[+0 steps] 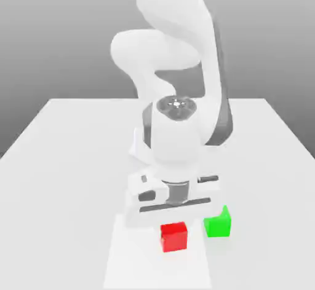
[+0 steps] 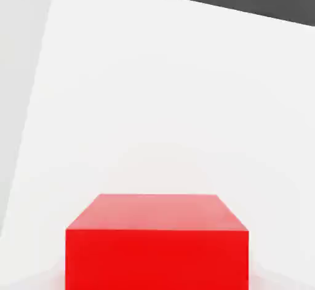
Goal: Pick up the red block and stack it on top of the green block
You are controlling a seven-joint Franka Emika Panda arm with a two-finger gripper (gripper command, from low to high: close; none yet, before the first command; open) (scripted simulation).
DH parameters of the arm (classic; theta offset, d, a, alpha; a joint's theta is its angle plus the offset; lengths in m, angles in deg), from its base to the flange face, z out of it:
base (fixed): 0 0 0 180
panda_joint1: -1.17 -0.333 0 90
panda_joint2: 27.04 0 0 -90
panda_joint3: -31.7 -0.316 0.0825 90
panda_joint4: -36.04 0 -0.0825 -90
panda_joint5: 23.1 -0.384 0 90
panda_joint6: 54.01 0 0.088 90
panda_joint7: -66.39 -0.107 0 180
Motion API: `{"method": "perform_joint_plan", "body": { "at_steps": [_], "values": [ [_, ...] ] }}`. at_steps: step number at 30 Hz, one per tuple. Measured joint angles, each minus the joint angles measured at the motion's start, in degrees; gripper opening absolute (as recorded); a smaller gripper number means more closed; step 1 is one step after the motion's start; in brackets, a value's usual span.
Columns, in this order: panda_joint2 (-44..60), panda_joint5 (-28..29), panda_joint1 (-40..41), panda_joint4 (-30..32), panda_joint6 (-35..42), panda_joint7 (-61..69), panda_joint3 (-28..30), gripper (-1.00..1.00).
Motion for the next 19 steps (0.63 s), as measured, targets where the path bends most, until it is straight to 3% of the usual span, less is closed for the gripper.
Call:
{"method": "perform_joint_plan", "body": {
  "at_steps": [3,9,15,16,19],
  "values": [
    [-6.1,-0.2,0.1,0.9,5.2,0.2,-0.2,-1.0],
    [-17.5,-2.4,-11.2,5.8,11.7,12.0,-4.7,-1.0],
    [-8.6,0.1,-12.1,6.0,2.6,11.8,-5.2,-1.0],
    [-6.5,0.8,-12.2,6.0,0.6,11.4,-5.0,1.0],
    [-6.5,0.8,-12.2,6.0,0.6,11.4,-5.0,1.0]
  ]
}}
